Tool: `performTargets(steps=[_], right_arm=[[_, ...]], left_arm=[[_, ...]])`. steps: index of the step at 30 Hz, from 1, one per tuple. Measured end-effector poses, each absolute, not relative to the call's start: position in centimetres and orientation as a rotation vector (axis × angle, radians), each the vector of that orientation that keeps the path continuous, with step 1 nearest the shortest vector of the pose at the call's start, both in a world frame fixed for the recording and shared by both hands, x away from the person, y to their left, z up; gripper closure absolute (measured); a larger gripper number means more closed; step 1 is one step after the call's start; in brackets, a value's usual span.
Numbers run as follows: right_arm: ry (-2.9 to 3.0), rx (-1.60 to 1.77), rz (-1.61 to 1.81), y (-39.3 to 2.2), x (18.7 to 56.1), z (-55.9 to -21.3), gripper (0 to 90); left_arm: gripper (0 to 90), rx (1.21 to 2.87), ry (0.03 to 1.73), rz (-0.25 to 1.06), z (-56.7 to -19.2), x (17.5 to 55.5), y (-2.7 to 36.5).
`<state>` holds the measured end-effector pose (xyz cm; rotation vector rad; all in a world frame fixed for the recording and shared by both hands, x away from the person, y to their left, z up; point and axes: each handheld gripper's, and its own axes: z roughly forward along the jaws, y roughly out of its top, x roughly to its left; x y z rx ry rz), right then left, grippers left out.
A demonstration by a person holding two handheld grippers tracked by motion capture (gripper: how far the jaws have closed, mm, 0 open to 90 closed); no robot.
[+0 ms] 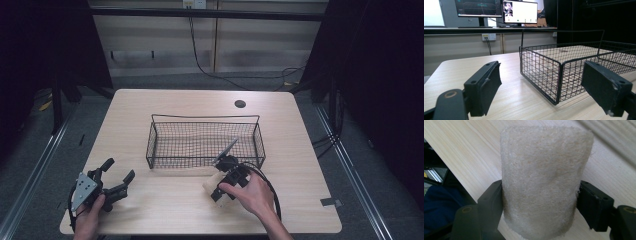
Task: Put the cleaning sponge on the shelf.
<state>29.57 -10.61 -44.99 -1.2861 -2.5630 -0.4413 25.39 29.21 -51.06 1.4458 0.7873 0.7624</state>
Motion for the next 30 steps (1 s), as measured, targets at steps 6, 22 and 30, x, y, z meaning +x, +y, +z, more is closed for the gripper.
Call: performTargets(steps=[6, 22, 30], right_arm=[[-2.562, -1.285, -0.452, -11.0, 29.5, -44.6, 27.6], [-2.593, -1.249, -0.431, -11.6, 29.5, -43.0, 27.7], [-2.597, -1.241, -0.439, -11.9, 29.7, -41.8, 27.7]], left_arm=[[15.7, 1.443, 0.788, 0.762, -51.1, 25.4, 29.2], [15.7, 1.446, 0.787, 0.763, -51.1, 25.4, 29.2], [15.7, 1.446, 0.787, 0.763, -51.1, 25.4, 29.2]])
